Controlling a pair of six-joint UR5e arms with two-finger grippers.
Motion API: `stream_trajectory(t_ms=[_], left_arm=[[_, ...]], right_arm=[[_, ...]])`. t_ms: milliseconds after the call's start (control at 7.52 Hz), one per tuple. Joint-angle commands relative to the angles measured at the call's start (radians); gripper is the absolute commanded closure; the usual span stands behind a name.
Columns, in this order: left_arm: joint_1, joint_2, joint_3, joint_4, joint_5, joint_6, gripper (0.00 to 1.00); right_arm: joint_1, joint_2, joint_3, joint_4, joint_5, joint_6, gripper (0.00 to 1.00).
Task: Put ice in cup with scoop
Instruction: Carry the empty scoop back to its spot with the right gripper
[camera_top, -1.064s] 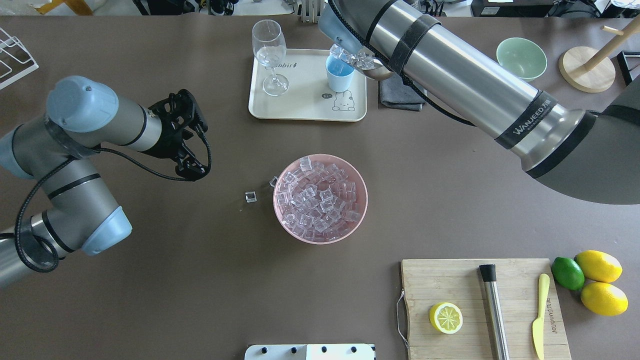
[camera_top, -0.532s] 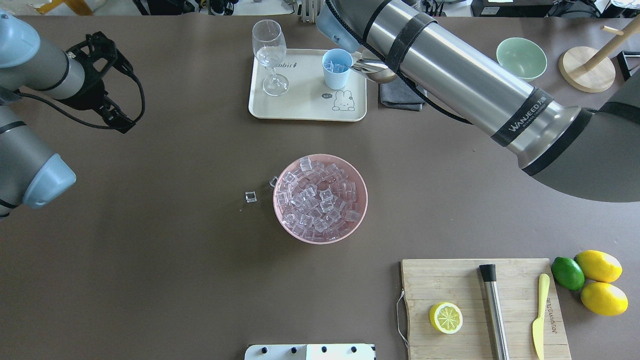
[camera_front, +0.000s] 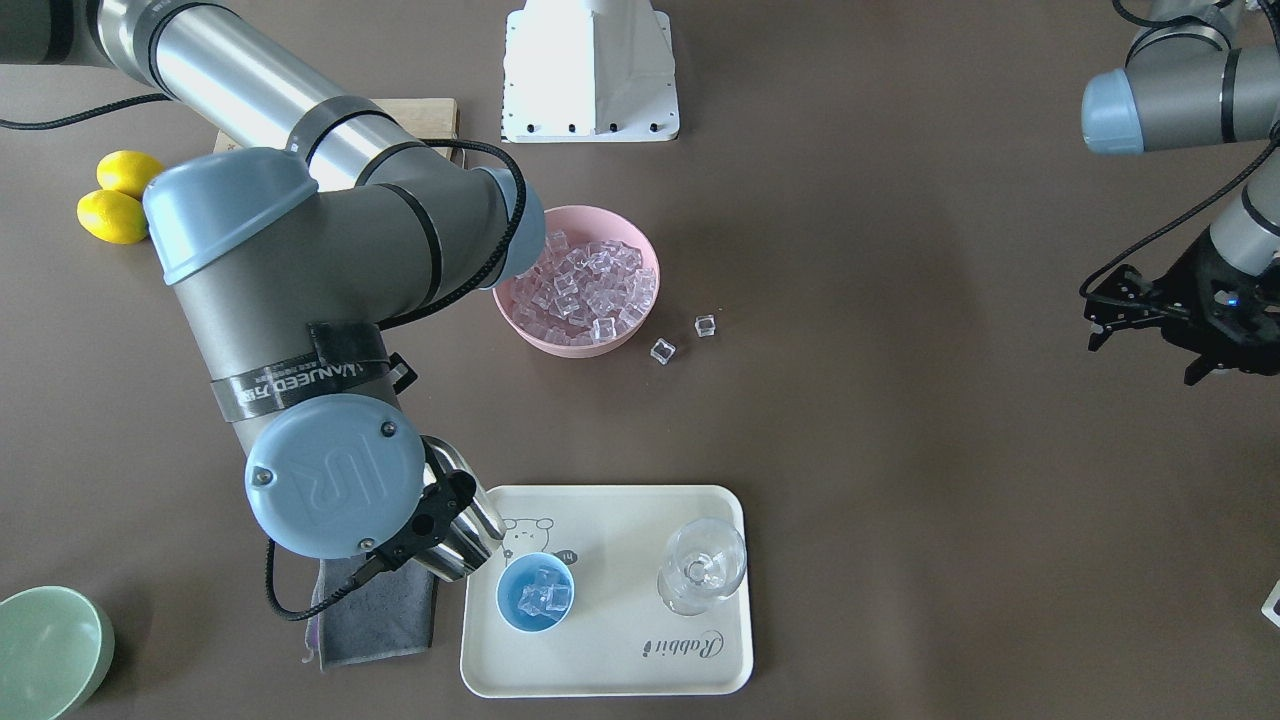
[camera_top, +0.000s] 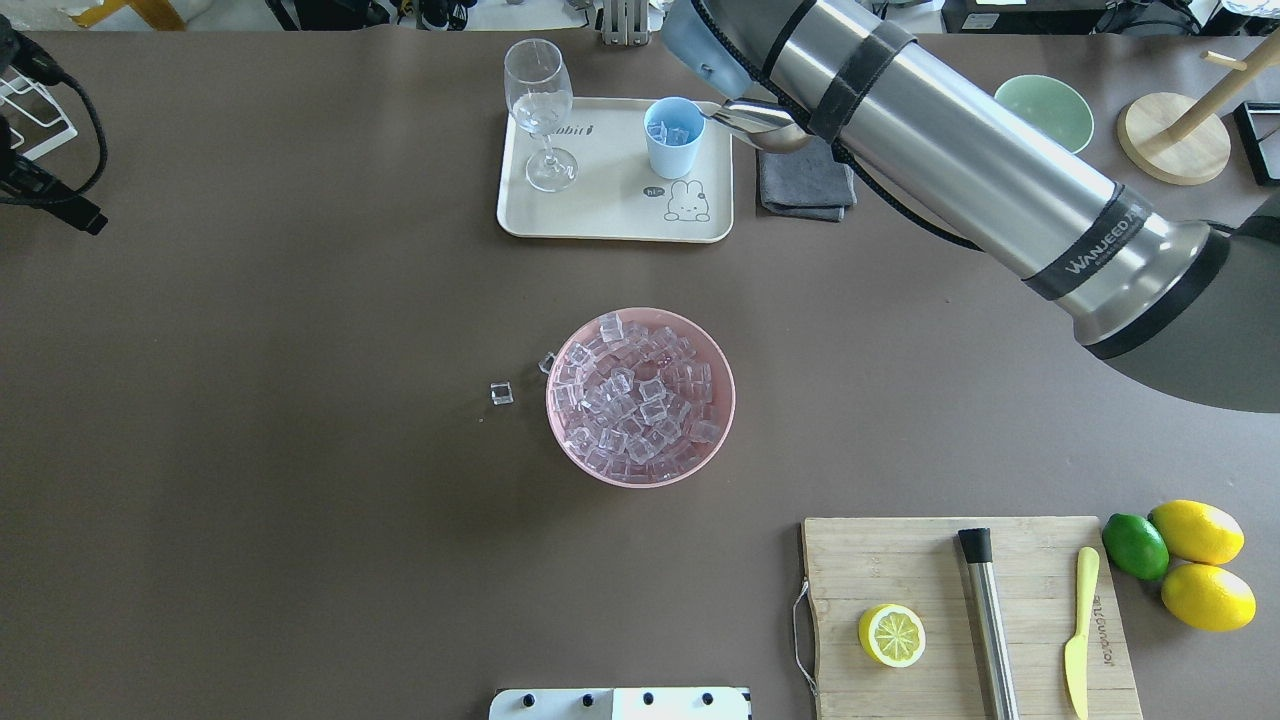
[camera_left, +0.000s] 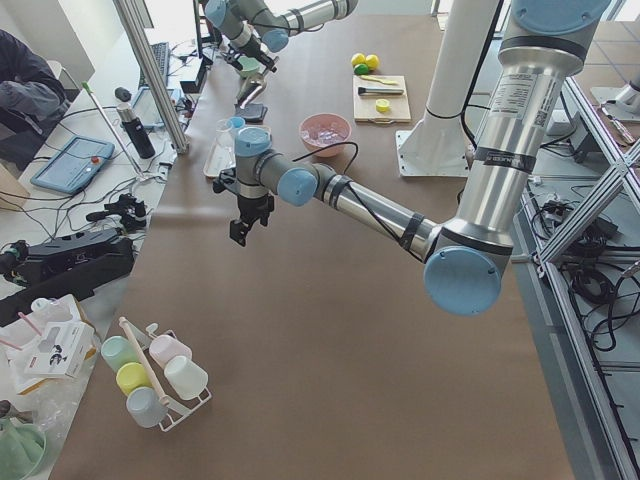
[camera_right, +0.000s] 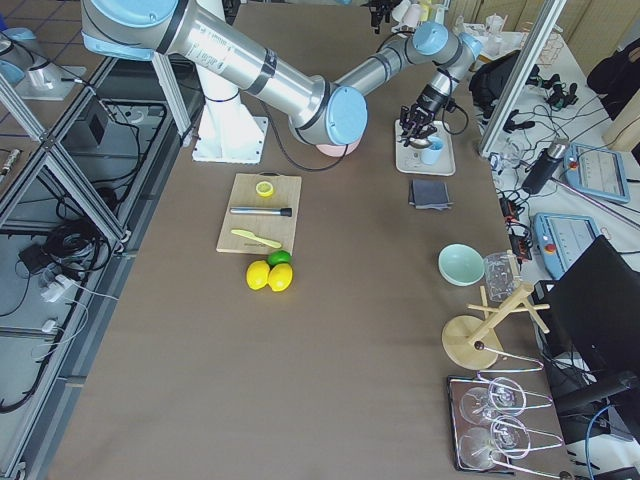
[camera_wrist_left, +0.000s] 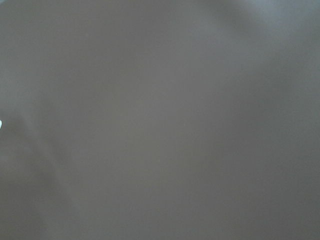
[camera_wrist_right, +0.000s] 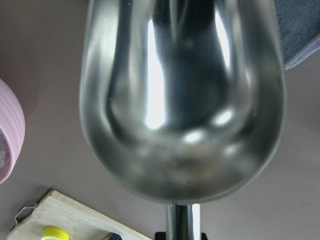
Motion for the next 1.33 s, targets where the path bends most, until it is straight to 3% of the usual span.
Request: stream_trajectory(t_ms=[0,266,399,665,798,931,1064,1197], left_arm=[[-0.146,0.143,-0.012,0.002,-0.135,0.006,0.02],[-0.278,0.266,0.001,-0.004,-0.196,0.009,0.02],[-0.332,0.273,0.023,-0.003,-0.196,0.001,0.02],[-0.378,0.277,0.062,-0.001,-0.196,0.0,0.02],[-0.378,0.277,0.068,0.002,-0.192,0.001,0.02],[-0.378,0.279,0.073,0.004,-0.19,0.001,0.02],[-0.38,0.279,0.086,0.004,-0.189,0.003,0.02],[-0.391,0.279,0.088,0.004,-0.19,0.006,0.02]], right_arm=[[0.077,-0.233,0.385,-0.112,0.015,0.007,1.0],[0.167,-0.349,0.493,-0.125,0.012,0.01,1.0],[0.193,-0.439,0.577,-0.114,0.014,0.043,1.0],[0.212,-0.754,0.872,0.046,0.017,0.321,1.0],[0.256,-0.843,0.933,0.087,0.037,0.346,1.0],[0.291,-0.881,0.95,0.093,0.066,0.425,1.0],[0.302,-0.949,0.934,0.196,0.148,0.523,1.0],[0.302,-1.066,0.921,0.409,0.176,0.654,1.0]])
